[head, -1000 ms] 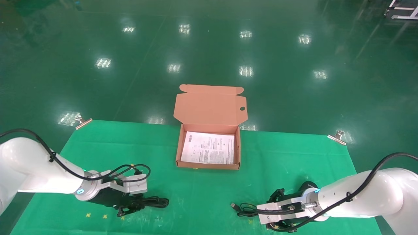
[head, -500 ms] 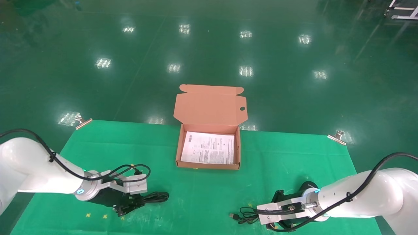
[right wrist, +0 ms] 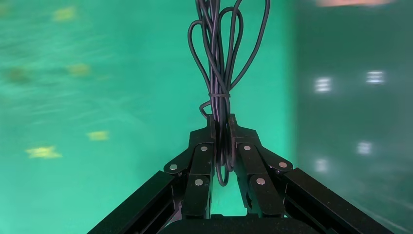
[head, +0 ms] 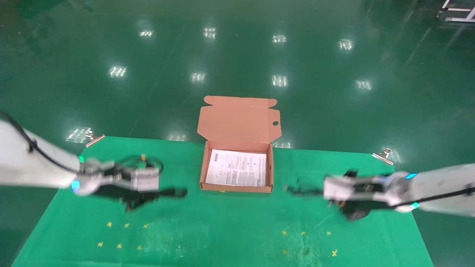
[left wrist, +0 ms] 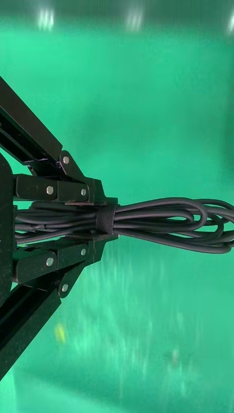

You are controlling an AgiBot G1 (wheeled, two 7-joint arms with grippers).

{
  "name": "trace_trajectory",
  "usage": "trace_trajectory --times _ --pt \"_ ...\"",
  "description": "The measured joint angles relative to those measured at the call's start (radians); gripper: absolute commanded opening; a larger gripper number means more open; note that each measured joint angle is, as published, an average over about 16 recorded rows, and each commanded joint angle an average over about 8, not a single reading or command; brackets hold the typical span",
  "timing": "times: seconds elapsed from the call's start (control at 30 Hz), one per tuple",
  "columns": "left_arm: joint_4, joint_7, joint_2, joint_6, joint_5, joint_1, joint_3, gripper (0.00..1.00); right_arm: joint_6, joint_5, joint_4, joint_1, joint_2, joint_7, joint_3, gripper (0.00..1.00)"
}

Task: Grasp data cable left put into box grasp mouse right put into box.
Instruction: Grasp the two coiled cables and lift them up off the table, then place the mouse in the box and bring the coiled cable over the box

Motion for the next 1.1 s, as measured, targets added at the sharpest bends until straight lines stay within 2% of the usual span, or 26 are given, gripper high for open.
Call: trace_trajectory --times 0.23,0.5,0.73,1.1 --pt "-0.241 -0.121 -0.063 -0.048 0.084 -0.031 0.005 0.0 0.047 0.03 0.014 0.101 -0.004 0.05 0.062 0.0" --pt "-0.434 -0.276 -0.093 -0.113 0.17 -0.054 -0.007 0.0 0.103 0.075 -0.027 0.222 -0.1 0.038 0.1 0.0" --pt "-0.484 -0.335 -0.084 -0.148 0.185 -0.089 -0.03 0.0 0.151 0.111 -0.105 0.305 -0.211 -0.016 0.111 0.0" --pt "-0.466 -0.314 -0.059 -0.17 0.149 -0.142 -0.056 0.0 0.179 0.149 -0.218 0.376 -0.323 -0.11 0.108 0.0"
